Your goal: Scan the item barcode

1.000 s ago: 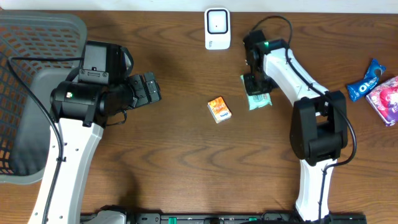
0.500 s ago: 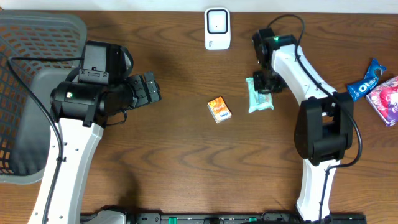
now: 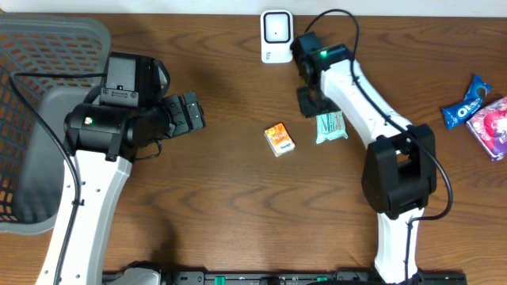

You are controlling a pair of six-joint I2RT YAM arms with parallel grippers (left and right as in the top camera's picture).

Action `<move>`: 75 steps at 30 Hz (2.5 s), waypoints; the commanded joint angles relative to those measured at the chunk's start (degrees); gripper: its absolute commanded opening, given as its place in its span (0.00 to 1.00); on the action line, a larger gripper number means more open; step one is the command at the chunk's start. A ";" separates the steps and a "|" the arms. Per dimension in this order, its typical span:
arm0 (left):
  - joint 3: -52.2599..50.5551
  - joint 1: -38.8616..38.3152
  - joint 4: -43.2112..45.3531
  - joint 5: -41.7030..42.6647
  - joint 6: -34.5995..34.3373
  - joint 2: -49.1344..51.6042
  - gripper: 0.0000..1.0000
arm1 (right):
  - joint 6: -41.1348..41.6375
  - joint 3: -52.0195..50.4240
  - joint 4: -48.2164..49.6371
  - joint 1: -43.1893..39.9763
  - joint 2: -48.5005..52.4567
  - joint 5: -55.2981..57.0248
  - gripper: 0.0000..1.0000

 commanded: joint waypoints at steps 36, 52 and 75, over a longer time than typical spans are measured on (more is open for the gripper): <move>0.42 0.20 -0.15 -0.57 0.76 0.02 0.98 | -3.85 -6.67 11.98 -10.84 -0.79 -54.23 0.01; 0.42 0.20 -0.15 -0.57 0.74 0.02 0.98 | 0.50 -25.38 28.94 -28.20 -1.68 -69.81 0.39; 0.42 0.20 -0.13 -0.57 0.76 0.02 0.98 | -0.52 -21.49 17.84 -17.22 -12.63 -32.30 0.01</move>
